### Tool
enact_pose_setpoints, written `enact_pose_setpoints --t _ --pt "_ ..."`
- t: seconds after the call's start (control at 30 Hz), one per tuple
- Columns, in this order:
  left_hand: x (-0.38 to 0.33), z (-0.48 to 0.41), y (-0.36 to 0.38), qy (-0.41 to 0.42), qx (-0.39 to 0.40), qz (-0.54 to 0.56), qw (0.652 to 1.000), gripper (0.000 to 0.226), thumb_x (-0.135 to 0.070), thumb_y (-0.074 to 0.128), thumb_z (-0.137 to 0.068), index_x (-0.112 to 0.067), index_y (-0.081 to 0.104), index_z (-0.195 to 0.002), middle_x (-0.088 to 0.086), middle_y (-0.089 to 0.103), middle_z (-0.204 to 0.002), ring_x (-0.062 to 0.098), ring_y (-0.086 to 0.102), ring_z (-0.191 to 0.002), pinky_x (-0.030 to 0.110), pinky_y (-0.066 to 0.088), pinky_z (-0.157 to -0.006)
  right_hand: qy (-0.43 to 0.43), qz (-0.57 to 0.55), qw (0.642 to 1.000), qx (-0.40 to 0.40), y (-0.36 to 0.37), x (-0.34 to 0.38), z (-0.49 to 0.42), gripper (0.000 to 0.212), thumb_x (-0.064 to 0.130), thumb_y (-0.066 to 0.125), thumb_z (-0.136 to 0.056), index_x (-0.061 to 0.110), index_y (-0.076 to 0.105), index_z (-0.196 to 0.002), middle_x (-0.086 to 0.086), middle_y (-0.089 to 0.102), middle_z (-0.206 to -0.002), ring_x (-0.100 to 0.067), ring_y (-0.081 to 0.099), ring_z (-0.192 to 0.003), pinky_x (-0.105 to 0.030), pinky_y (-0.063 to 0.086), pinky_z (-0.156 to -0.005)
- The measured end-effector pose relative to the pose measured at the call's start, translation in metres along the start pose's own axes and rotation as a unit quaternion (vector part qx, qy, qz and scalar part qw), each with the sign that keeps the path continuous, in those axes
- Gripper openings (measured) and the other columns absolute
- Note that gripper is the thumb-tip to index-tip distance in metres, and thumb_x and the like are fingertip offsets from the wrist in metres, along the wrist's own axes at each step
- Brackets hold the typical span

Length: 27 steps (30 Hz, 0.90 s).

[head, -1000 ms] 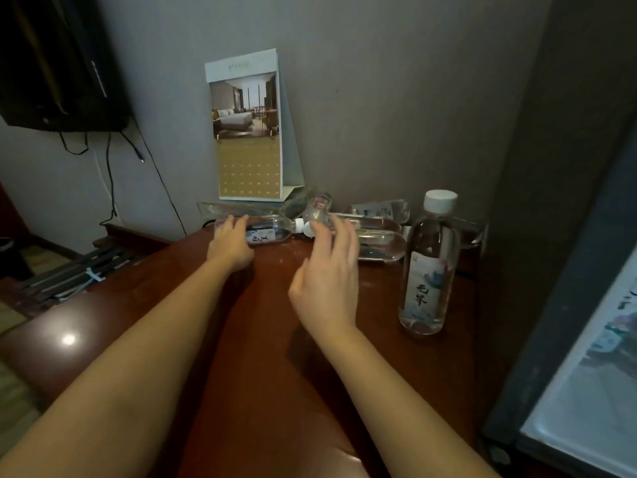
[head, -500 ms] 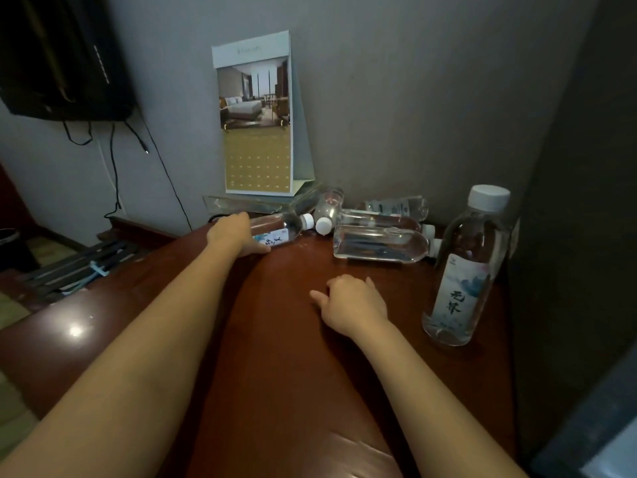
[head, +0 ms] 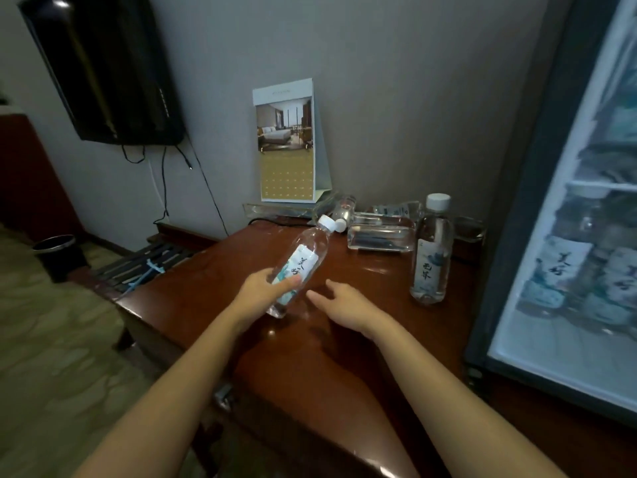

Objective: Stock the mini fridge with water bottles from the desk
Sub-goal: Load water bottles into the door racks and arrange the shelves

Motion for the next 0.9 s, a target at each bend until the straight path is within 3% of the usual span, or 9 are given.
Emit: enact_pose_setpoints --t 0.07,0.13,0.2,0.27,0.4,0.5,0.67,0.83,0.9 --pt "-0.002 0.035 0.014 0.011 0.034 0.061 0.998 0.02 -0.031 0.065 -0.084 -0.019 0.061 -0.1 -0.001 0.069 -0.088 0.007 0.067 -0.066 0.018 0.054 -0.056 -0.03 -0.121 0.992 0.028 0.013 0.0 0.028 0.057 0.042 0.05 -0.093 0.012 0.039 -0.141 -0.002 0.046 -0.142 -0.017 0.047 -0.127 -0.031 0.038 -0.107" --pt "-0.007 0.063 0.024 0.027 0.07 0.074 0.994 0.018 -0.03 0.063 -0.086 -0.02 0.062 -0.101 -0.002 0.07 -0.09 0.004 0.069 -0.07 0.017 0.053 -0.06 -0.055 -0.193 0.98 0.019 0.017 -0.002 0.058 0.04 0.03 0.051 -0.095 0.016 0.05 -0.132 0.002 0.057 -0.13 -0.011 0.056 -0.114 -0.019 0.045 -0.094" --pt "-0.012 0.085 0.034 0.039 0.119 0.076 0.989 0.025 -0.03 0.059 -0.089 -0.015 0.061 -0.108 0.003 0.071 -0.098 0.01 0.07 -0.08 0.022 0.055 -0.068 -0.059 -0.224 0.973 -0.009 0.015 -0.007 0.09 0.031 0.025 0.049 -0.097 0.015 0.056 -0.125 0.001 0.062 -0.122 -0.005 0.06 -0.102 -0.008 0.047 -0.08" --pt "-0.02 0.106 0.046 0.052 0.16 0.084 0.982 0.025 -0.026 0.051 -0.093 -0.011 0.059 -0.111 0.006 0.07 -0.101 0.012 0.07 -0.083 0.023 0.056 -0.072 -0.046 -0.246 0.968 -0.033 0.012 -0.014 0.119 0.025 0.024 0.046 -0.098 0.015 0.059 -0.117 -0.002 0.065 -0.118 0.0 0.061 -0.091 -0.006 0.048 -0.073" --pt "-0.048 0.141 0.073 0.095 0.211 0.08 0.97 0.025 -0.032 0.041 -0.097 -0.018 0.058 -0.108 0.008 0.069 -0.105 0.018 0.068 -0.092 0.029 0.054 -0.08 -0.036 -0.25 0.963 -0.09 -0.007 -0.025 0.175 0.031 0.026 0.044 -0.098 0.013 0.054 -0.124 0.0 0.065 -0.11 -0.001 0.063 -0.087 -0.005 0.047 -0.062" --pt "-0.074 0.164 0.096 0.139 0.228 0.084 0.96 0.034 -0.04 0.04 -0.093 -0.018 0.057 -0.112 0.006 0.068 -0.107 0.016 0.067 -0.095 0.03 0.054 -0.083 -0.041 -0.264 0.953 -0.145 -0.029 -0.03 0.217 0.027 0.024 0.045 -0.098 0.013 0.054 -0.121 0.0 0.065 -0.107 -0.005 0.064 -0.086 -0.009 0.05 -0.065" --pt "-0.126 0.21 0.146 0.217 0.246 0.124 0.937 0.031 -0.033 0.037 -0.096 -0.023 0.049 -0.122 -0.008 0.064 -0.111 -0.003 0.064 -0.093 0.013 0.05 -0.074 -0.041 -0.275 0.936 -0.217 -0.069 -0.045 0.289 0.022 0.025 0.047 -0.098 0.022 0.05 -0.119 0.003 0.064 -0.113 -0.014 0.065 -0.097 -0.027 0.049 -0.086" --pt "-0.172 0.26 0.202 0.27 0.276 0.155 0.909 0.022 -0.032 0.034 -0.098 -0.038 0.044 -0.117 -0.017 0.058 -0.114 -0.012 0.058 -0.096 0.007 0.046 -0.077 -0.048 -0.251 0.92 -0.296 -0.104 -0.063 0.368 0.026 0.021 0.047 -0.097 0.021 0.048 -0.123 0.0 0.063 -0.118 -0.016 0.065 -0.099 -0.035 0.051 -0.087" --pt "-0.189 0.283 0.223 0.292 0.296 0.174 0.893 0.021 -0.03 0.033 -0.098 -0.042 0.037 -0.116 -0.028 0.051 -0.108 -0.025 0.052 -0.089 -0.001 0.041 -0.071 -0.059 -0.251 0.909 -0.326 -0.115 -0.068 0.402 0.03 0.017 0.046 -0.097 0.019 0.046 -0.127 0.003 0.063 -0.116 -0.009 0.066 -0.094 -0.029 0.056 -0.08"
Point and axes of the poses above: each hand's wrist, its own z-axis away from the middle knuckle, its own y-axis out of the palm, x = y × z, the point moved 2 cm from there along -z, towards the middle knuckle
